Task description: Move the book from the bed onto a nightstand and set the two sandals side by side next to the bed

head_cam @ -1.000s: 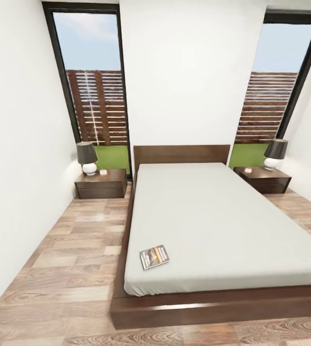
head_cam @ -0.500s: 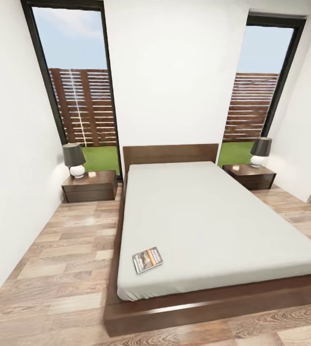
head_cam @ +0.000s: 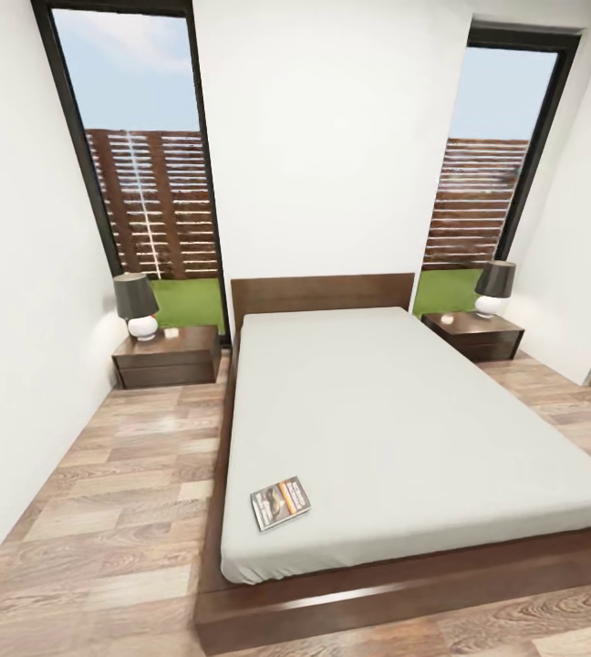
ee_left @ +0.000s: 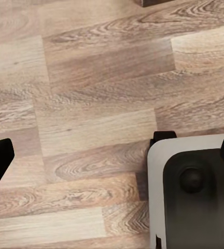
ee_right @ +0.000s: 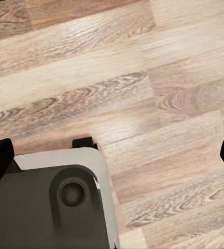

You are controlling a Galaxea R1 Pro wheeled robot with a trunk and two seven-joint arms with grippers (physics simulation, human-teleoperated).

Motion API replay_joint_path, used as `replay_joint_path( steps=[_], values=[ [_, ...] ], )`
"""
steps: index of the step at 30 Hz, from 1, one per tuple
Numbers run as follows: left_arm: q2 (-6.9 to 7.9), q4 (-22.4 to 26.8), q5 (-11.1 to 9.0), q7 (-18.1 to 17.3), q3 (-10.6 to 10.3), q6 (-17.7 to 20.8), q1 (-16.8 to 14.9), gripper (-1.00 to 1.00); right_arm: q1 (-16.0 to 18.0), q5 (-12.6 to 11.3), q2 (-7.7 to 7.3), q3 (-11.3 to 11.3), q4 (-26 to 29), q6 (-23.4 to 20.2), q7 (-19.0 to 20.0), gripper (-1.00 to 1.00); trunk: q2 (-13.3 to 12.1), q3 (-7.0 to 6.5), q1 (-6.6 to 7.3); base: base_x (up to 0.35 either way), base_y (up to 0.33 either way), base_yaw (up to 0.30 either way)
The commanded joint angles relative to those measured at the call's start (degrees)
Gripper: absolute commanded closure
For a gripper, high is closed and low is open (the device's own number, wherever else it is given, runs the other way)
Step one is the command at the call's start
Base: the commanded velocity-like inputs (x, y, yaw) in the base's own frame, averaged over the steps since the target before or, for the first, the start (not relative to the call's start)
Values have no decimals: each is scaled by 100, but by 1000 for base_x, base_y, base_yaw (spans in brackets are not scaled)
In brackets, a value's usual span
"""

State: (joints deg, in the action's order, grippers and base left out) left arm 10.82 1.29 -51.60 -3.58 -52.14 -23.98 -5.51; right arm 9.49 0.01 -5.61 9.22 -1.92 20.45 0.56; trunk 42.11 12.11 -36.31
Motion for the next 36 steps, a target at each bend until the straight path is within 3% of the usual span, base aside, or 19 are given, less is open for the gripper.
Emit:
replay_joint_path(
  steps=[1, 36],
  values=[
    [1, -2, -61, -37, -25, -10, -3, -100, 9, 2, 0, 27, -20, 36, 6, -100, 6, 8, -2, 44, 10, -5],
    [-5, 7, -53, -37, -24, -2, -3, -100, 9, 8, 7, 27, -19, 37, 6, -100, 6, 70, -2, 94, -23, 85]
  ],
)
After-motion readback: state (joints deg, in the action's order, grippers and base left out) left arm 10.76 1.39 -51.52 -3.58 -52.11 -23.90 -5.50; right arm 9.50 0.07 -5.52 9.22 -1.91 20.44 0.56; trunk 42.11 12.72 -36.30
